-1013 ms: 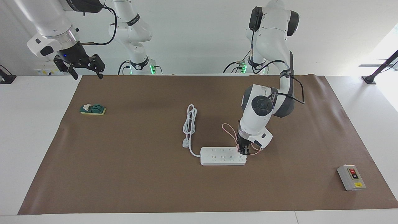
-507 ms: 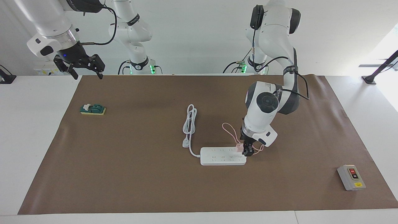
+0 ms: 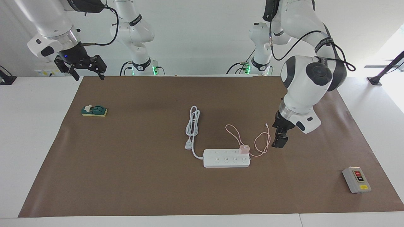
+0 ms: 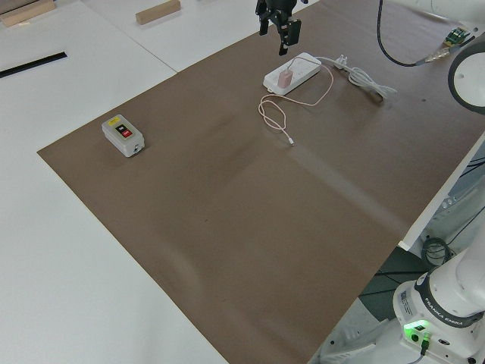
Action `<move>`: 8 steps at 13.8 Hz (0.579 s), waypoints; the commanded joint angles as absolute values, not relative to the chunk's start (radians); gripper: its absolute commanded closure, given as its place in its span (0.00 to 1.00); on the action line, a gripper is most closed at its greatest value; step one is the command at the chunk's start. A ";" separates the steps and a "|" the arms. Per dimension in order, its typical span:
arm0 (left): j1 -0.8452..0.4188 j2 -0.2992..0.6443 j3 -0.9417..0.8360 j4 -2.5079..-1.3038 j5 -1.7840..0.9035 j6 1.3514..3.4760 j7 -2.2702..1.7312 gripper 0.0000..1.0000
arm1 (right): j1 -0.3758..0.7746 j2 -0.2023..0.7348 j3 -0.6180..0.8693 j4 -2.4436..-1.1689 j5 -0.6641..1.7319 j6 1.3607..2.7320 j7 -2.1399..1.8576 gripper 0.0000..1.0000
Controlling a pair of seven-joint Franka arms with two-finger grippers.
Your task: Plug charger into power strip
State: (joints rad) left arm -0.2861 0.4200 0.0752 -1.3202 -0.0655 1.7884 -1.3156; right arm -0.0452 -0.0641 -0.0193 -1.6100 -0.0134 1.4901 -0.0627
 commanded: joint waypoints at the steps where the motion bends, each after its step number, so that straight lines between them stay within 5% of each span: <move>1: -0.206 0.374 0.071 -1.321 -0.055 1.744 -1.052 0.00 | -0.061 -0.083 -0.011 -1.629 -0.020 1.485 -0.084 0.00; 8: -0.029 0.290 0.075 -1.322 -0.054 1.642 -0.439 0.00 | -0.061 -0.083 -0.011 -1.629 -0.020 1.485 -0.084 0.00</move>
State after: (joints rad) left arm -0.0521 0.3301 0.0797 -1.3147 -0.0654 1.6872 -0.5567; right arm -0.0452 -0.0641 -0.0193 -1.6100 -0.0134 1.4901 -0.0627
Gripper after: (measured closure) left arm 0.000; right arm 0.000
